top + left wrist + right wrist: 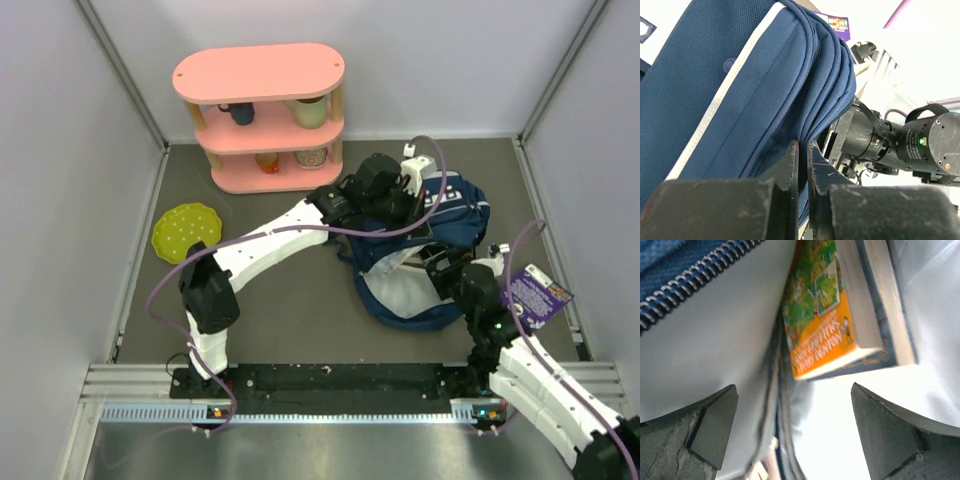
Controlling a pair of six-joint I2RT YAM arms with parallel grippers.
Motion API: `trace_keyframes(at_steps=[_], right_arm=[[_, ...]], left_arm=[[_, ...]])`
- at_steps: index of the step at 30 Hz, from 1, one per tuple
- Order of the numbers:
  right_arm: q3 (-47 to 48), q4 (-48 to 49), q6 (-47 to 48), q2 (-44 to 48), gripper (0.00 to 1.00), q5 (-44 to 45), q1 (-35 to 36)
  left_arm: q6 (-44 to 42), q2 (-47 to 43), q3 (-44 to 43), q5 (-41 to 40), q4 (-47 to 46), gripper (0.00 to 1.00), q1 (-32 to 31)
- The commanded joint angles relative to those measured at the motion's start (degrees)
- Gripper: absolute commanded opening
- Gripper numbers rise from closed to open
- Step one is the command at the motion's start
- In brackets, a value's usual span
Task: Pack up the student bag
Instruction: Move the student bag to the center of the board.
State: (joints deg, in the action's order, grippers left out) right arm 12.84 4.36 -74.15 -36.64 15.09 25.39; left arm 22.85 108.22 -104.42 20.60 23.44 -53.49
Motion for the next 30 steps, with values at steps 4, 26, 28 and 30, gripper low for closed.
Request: trace_keyframes(at_steps=[4,26,28,30], right_arm=[[8.69,-30.08,9.9,20.19,0.9,-1.22,0.19],[31.19,-46.64,24.75,18.47,0.92,23.21,0.19],[33.82,-46.72,27.21,11.71,0.96,26.47,-0.24],[36.19,-46.81,28.44,6.7,0.98,25.61,-1.39]], left_arm=[[0.44,-6.09,2.73,-2.76,-8.41,0.0,3.31],[0.62,-11.09,19.39,4.27,-15.35,0.36,4.54],[-0.17,-15.75,23.19,4.19,-17.72,0.52,4.54],[-1.75,-20.91,27.42,3.4,-17.99,0.72,4.54]])
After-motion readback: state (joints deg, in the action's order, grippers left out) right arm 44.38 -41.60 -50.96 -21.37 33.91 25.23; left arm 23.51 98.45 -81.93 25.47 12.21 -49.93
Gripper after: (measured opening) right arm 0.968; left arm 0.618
